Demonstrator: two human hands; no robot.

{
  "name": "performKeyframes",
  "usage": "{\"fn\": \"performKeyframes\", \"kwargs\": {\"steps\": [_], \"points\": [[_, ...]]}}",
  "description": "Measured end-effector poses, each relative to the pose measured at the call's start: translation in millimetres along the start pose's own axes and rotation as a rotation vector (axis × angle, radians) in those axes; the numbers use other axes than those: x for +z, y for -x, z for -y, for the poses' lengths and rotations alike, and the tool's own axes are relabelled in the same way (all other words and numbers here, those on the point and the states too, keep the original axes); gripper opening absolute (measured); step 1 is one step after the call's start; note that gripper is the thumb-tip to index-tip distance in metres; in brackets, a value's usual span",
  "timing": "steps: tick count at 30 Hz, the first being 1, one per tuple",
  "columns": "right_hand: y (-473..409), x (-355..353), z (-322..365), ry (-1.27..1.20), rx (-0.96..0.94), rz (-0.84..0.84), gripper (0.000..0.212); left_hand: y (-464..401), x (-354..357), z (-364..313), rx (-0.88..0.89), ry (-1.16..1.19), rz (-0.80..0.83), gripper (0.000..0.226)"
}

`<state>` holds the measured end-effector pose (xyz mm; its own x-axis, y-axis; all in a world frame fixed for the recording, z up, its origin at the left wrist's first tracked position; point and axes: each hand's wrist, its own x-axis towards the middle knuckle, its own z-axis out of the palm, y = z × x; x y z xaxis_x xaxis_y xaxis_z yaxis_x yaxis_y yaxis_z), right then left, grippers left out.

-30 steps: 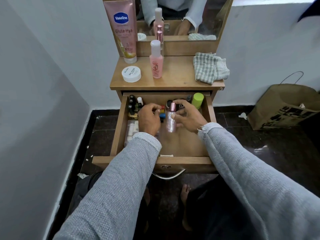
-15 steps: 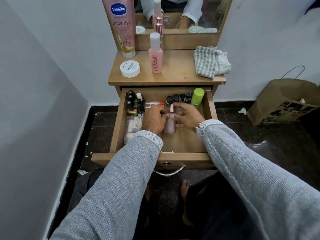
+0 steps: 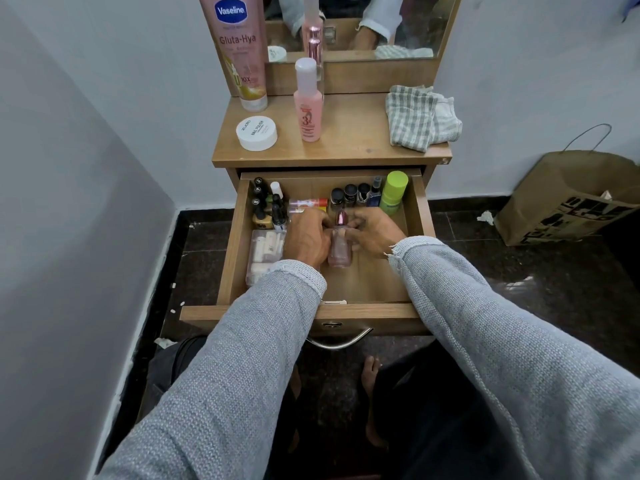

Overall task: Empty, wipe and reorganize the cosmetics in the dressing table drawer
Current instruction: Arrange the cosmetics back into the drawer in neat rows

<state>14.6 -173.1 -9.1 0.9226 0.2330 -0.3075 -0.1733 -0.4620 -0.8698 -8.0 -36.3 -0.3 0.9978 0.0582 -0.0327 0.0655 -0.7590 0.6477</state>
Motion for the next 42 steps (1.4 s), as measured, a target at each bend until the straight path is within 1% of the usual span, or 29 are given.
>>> {"fn": "performKeyframes", "kwargs": {"steps": [3,11,18,23,29,36,40,42], "points": [[-1.8,-0.5,-2.7,0.051,-0.015,-0.023,0.028,-0.2,0.9,-0.3,-0.005,-0.005,0.003,0.018],[-9.9,0.2,-11.0,0.065,-0.004,-0.030,0.025,2.9,-0.9,-5.1,-0.012,0.004,-0.011,0.020],[-15.7,2.2,-16.5,0.093,-0.036,-0.063,0.011,0.0,0.0,-5.5,-0.011,-0.013,-0.020,0.019],[-17.8,1.9,-18.8,0.099,-0.042,-0.068,0.007,-0.2,-0.3,-6.8,-0.010,-0.022,-0.020,0.018],[-19.8,2.9,-19.7,0.100,-0.043,-0.073,0.011,0.2,-0.2,-7.4,-0.017,-0.018,-0.019,0.017],[-18.6,2.7,-19.1,0.125,-0.051,-0.062,0.005,0.7,-0.2,-7.8,-0.014,-0.023,-0.020,0.019],[-12.9,0.9,-14.3,0.134,-0.044,-0.066,0.013,1.3,-1.0,-8.8,-0.002,-0.020,-0.027,0.020],[-9.9,1.2,-11.4,0.165,-0.050,-0.099,0.021,0.9,-1.1,-8.0,0.001,-0.003,-0.040,0.018]]}}
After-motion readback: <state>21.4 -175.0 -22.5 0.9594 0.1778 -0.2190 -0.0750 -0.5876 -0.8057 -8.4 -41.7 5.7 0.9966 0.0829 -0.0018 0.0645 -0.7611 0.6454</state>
